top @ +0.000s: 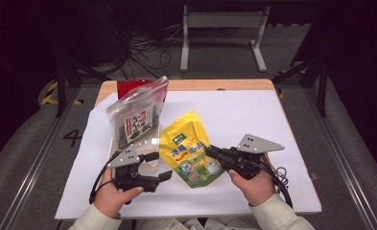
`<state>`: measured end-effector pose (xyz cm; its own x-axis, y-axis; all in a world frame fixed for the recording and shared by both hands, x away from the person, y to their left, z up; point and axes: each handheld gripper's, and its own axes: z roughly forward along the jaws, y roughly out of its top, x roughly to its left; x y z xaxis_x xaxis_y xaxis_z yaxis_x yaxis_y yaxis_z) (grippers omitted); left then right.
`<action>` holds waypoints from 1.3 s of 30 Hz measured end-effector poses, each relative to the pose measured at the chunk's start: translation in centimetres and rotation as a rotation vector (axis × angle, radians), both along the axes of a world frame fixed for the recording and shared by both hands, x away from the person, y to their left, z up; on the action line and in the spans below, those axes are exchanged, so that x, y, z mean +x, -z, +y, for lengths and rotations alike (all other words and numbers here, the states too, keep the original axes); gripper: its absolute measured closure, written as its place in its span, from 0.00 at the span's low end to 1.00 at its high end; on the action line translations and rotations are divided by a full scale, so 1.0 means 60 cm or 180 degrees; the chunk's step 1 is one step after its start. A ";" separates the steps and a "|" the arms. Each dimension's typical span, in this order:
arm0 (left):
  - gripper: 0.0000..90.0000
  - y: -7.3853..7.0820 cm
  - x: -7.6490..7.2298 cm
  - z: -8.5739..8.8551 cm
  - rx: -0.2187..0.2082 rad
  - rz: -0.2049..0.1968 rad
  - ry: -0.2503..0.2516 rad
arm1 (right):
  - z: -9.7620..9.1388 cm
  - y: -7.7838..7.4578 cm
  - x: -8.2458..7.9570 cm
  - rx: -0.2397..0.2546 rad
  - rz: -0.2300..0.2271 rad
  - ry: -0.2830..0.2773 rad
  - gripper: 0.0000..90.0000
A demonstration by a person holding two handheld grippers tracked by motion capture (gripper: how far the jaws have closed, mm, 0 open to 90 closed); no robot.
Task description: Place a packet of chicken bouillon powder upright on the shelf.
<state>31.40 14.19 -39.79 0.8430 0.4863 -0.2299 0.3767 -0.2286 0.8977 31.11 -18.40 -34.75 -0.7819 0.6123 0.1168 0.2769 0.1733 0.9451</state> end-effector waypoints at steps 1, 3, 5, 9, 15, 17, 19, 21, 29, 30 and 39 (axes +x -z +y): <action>0.21 0.001 0.000 -0.001 -0.0004 0.0006 0.0001 | 0.002 0.001 -0.001 -0.0005 -0.0004 -0.0001 0.97; 0.22 0.002 0.000 -0.002 -0.0012 0.0007 -0.0002 | 0.005 0.002 -0.001 -0.0006 0.0002 -0.0014 0.97; 0.21 0.004 0.000 -0.004 -0.0030 0.0021 0.0005 | 0.008 0.004 -0.002 -0.0005 0.0001 -0.0023 0.97; 0.22 0.006 0.000 -0.007 -0.0065 0.0034 0.0014 | 0.015 0.006 -0.005 -0.0004 -0.0009 -0.0057 0.96; 0.23 0.012 0.003 -0.013 -0.0041 0.0012 0.0075 | 0.023 0.010 -0.009 -0.0005 -0.0014 -0.0072 0.96; 0.24 0.013 0.002 -0.017 -0.0071 0.0006 0.0106 | 0.025 0.011 -0.009 -0.0007 -0.0024 -0.0076 0.96; 0.28 0.013 0.001 -0.020 -0.0081 0.0005 0.0147 | 0.029 0.013 -0.011 -0.0002 -0.0028 -0.0083 0.96; 0.31 0.013 0.001 -0.022 -0.0117 0.0003 0.0174 | 0.031 0.013 -0.012 -0.0002 -0.0032 -0.0097 0.96; 0.67 0.008 0.004 -0.009 -0.0262 0.0044 0.0222 | 0.034 0.013 -0.015 0.0078 -0.0011 -0.0156 0.96; 0.67 0.007 0.005 -0.006 -0.0309 0.0067 0.0224 | 0.034 0.013 -0.015 0.0078 -0.0011 -0.0156 0.96; 0.92 -0.007 0.004 0.016 -0.0445 0.0128 0.0207 | 0.040 0.020 -0.013 0.0009 0.0024 -0.0232 0.93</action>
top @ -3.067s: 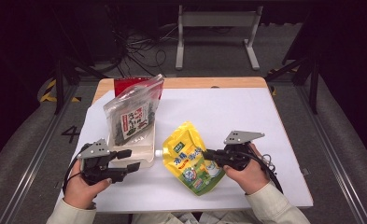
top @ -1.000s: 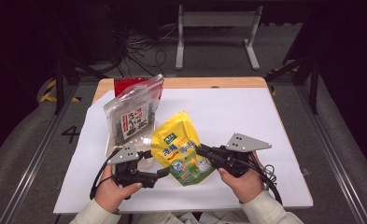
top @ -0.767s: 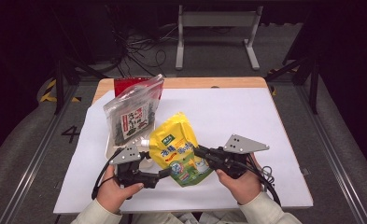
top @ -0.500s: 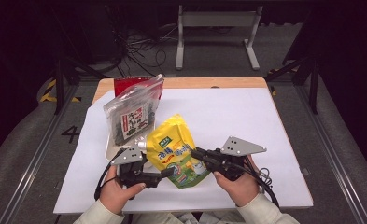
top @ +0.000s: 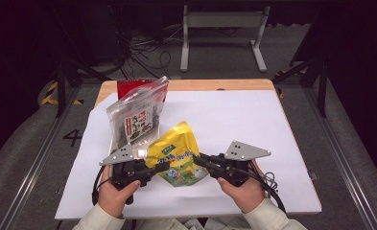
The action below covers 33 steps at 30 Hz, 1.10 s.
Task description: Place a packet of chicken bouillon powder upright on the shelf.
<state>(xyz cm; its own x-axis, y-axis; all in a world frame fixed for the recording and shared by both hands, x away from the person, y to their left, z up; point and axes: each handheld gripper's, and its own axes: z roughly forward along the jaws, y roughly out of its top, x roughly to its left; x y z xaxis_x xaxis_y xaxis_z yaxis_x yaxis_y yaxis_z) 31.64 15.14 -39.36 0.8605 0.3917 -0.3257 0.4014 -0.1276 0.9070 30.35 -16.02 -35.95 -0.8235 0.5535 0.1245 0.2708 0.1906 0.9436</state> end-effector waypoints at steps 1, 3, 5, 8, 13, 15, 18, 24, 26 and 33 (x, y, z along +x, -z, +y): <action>0.93 -0.002 -0.001 0.001 0.0017 -0.0029 -0.0019 | 0.000 0.001 0.000 -0.0022 0.0006 -0.0005 0.93; 0.93 -0.006 -0.003 0.002 0.0039 -0.0106 -0.0024 | 0.000 0.001 0.001 -0.0018 0.0020 -0.0012 0.93; 0.94 -0.010 -0.004 0.004 0.0055 -0.0158 -0.0009 | -0.001 0.001 0.001 0.0004 0.0029 -0.0024 0.91; 0.94 -0.019 -0.007 0.005 0.0090 -0.0215 0.0001 | -0.003 0.000 0.003 0.0038 0.0085 -0.0062 0.87; 0.94 -0.040 -0.012 0.010 0.0235 -0.0325 -0.0015 | -0.008 0.000 0.006 0.0038 0.0119 -0.0136 0.83; 0.95 -0.046 -0.012 0.014 0.0265 -0.0356 -0.0042 | -0.011 -0.003 0.006 0.0014 0.0099 -0.0151 0.82; 0.95 -0.054 -0.011 0.021 0.0284 -0.0372 -0.0062 | -0.020 -0.008 0.008 0.0016 0.0068 -0.0134 0.80; 0.95 -0.073 -0.012 0.027 0.0365 -0.0377 0.0014 | -0.035 -0.016 0.010 0.0024 0.0059 -0.0088 0.77; 0.95 -0.084 -0.010 0.031 0.0431 -0.0421 0.0063 | -0.039 -0.018 0.011 0.0017 0.0054 -0.0080 0.77; 0.95 -0.116 -0.010 0.044 0.0519 -0.0512 0.0039 | -0.057 -0.021 0.013 -0.0034 0.0071 -0.0045 0.77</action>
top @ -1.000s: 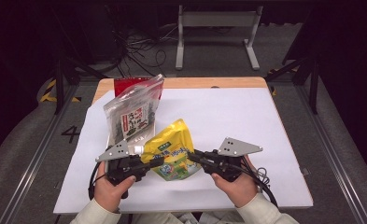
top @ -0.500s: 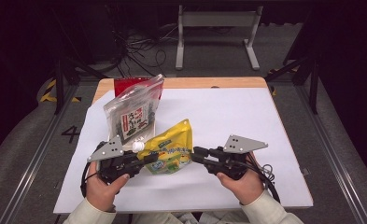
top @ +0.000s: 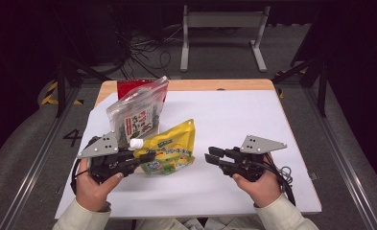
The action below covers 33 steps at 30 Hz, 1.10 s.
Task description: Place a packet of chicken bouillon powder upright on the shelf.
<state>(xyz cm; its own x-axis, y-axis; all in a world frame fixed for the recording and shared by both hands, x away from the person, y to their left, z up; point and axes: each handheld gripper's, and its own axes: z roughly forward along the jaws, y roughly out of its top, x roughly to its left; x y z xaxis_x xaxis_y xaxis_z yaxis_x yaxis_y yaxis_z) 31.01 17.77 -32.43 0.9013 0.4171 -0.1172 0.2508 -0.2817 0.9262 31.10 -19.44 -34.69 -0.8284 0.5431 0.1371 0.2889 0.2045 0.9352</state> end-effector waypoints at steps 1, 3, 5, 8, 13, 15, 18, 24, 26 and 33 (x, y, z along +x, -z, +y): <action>0.95 -0.003 0.001 0.003 0.0021 -0.0029 -0.0006 | -0.002 0.000 0.001 0.0002 0.0007 0.0005 0.77; 0.95 -0.007 0.002 0.008 0.0024 -0.0017 -0.0023 | -0.006 0.000 0.002 -0.0002 0.0020 0.0016 0.77; 0.95 -0.011 0.004 0.013 0.0030 -0.0031 -0.0027 | -0.010 0.001 0.003 -0.0003 0.0031 -0.0002 0.77; 0.95 -0.017 0.005 0.020 0.0051 -0.0078 -0.0069 | -0.016 0.003 0.007 -0.0019 0.0056 0.0017 0.77; 0.95 -0.022 0.004 0.025 0.0051 -0.0135 -0.0114 | -0.024 0.006 0.011 -0.0034 0.0085 0.0052 0.77; 0.95 -0.025 0.005 0.028 0.0044 -0.0173 -0.0142 | -0.028 0.007 0.012 -0.0041 0.0106 0.0072 0.77; 0.95 -0.027 0.005 0.034 0.0006 -0.0188 -0.0183 | -0.034 0.009 0.014 -0.0053 0.0109 0.0104 0.77; 0.95 -0.033 0.004 0.049 -0.0015 -0.0228 -0.0259 | -0.046 0.010 0.018 -0.0051 0.0135 0.0165 0.77; 0.95 -0.035 0.004 0.054 -0.0030 -0.0236 -0.0284 | -0.049 0.010 0.020 -0.0051 0.0140 0.0184 0.77; 0.95 -0.036 0.007 0.074 -0.0054 -0.0286 -0.0424 | -0.059 0.017 0.028 -0.0055 0.0178 0.0258 0.76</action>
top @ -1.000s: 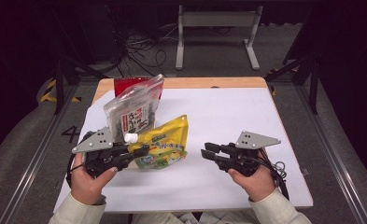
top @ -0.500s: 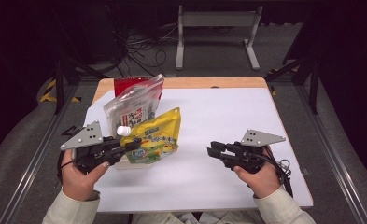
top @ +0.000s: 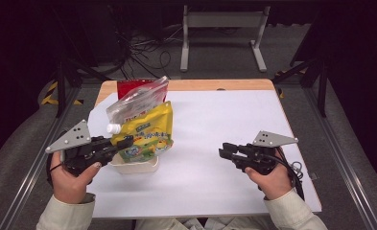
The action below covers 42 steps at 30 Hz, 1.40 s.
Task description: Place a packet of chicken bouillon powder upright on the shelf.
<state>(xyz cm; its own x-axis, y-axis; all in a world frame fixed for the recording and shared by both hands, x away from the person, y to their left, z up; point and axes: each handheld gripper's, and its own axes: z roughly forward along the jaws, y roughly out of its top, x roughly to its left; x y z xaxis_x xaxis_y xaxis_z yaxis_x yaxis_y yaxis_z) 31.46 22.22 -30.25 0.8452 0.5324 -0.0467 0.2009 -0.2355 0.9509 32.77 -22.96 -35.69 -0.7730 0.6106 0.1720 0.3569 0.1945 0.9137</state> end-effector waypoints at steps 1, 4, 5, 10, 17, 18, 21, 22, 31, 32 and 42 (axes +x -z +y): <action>0.95 0.000 0.001 0.003 0.0003 -0.0004 -0.0015 | -0.002 0.000 0.001 -0.0004 0.0000 0.0007 0.76; 0.95 0.001 0.003 0.009 0.0011 -0.0010 -0.0070 | -0.006 0.001 0.003 -0.0001 0.0010 0.0037 0.76; 0.95 0.002 0.003 0.011 0.0014 -0.0011 -0.0090 | -0.007 0.001 0.003 0.0003 0.0013 0.0045 0.76; 0.95 0.006 0.009 0.024 0.0091 -0.0038 -0.0204 | -0.011 0.001 0.005 0.0003 0.0022 0.0062 0.76; 0.95 0.016 0.018 0.037 0.0133 0.0032 -0.0262 | -0.015 0.001 0.006 0.0013 0.0028 0.0081 0.76; 0.95 0.018 0.020 0.038 0.0141 0.0040 -0.0265 | -0.016 0.002 0.006 0.0009 0.0027 0.0080 0.76; 0.95 0.024 0.025 0.039 0.0166 0.0073 -0.0258 | -0.016 0.002 0.007 0.0008 0.0028 0.0081 0.76; 0.95 0.027 0.027 0.039 0.0178 0.0083 -0.0245 | -0.017 0.002 0.007 0.0013 0.0032 0.0083 0.76; 0.95 0.048 0.041 0.033 0.0339 0.0298 -0.0086 | -0.019 0.002 0.008 0.0027 0.0054 0.0089 0.75; 0.95 0.048 0.041 0.033 0.0339 0.0298 -0.0086 | -0.019 0.002 0.008 0.0027 0.0054 0.0089 0.75; 0.95 0.062 0.049 0.041 0.0397 0.0489 -0.0208 | -0.019 0.002 0.008 0.0030 0.0061 0.0088 0.75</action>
<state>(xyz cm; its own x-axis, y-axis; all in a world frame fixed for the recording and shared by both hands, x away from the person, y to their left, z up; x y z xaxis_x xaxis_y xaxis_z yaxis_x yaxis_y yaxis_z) 34.38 24.67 -33.95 0.7967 0.5955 -0.1027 0.3599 -0.3311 0.8722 33.23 -24.11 -35.82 -0.7523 0.6300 0.1926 0.3796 0.1756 0.9083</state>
